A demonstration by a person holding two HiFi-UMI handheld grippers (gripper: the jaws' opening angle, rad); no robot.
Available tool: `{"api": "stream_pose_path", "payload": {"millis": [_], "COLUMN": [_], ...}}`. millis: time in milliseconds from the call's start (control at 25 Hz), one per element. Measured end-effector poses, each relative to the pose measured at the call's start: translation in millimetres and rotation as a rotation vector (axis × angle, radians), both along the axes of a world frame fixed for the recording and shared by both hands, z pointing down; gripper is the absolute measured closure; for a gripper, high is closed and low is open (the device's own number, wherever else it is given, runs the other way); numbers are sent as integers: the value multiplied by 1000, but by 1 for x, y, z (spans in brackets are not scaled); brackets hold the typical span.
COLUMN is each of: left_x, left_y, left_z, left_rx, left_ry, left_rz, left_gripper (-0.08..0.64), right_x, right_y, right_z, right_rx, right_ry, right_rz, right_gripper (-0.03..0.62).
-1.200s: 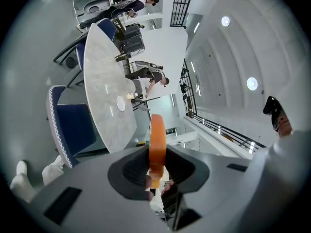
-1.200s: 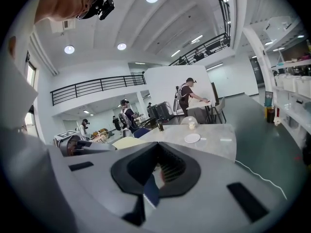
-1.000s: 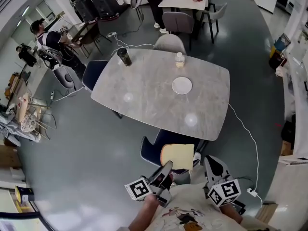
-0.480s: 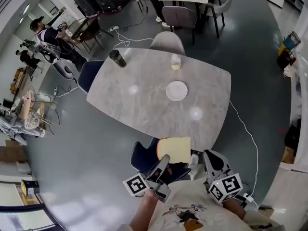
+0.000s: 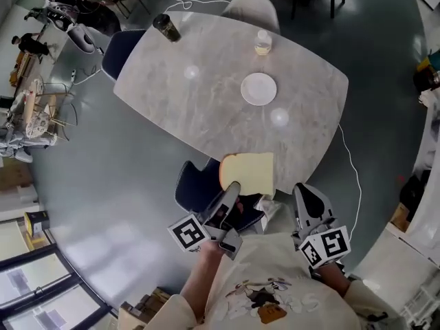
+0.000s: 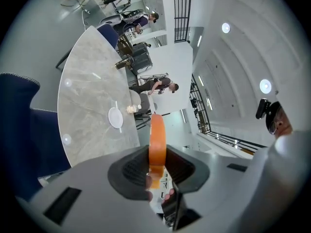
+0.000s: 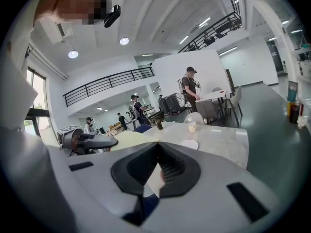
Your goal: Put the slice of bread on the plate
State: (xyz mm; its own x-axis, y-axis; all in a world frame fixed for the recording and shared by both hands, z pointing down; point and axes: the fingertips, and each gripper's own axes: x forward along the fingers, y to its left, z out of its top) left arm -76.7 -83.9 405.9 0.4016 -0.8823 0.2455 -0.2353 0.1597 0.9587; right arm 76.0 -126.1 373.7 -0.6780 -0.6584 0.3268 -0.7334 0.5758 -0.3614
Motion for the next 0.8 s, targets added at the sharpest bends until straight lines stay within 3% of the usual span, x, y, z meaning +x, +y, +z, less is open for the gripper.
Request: {"api": "stream_pose_path", "payload": {"millis": [320, 800], "left_x": [-18, -32], "left_y": [-41, -128], "left_z": [25, 80], "left_rx": [7, 17], "left_ry": [14, 72], "left_rz": [-22, 43], "left_gripper": [460, 460], "right_x": [-25, -58], "right_y": [-32, -87], "right_z": [15, 71], "right_rx": [57, 79], "right_ry": [55, 164], "right_rz": [-89, -154], "right_gripper": [588, 588]}}
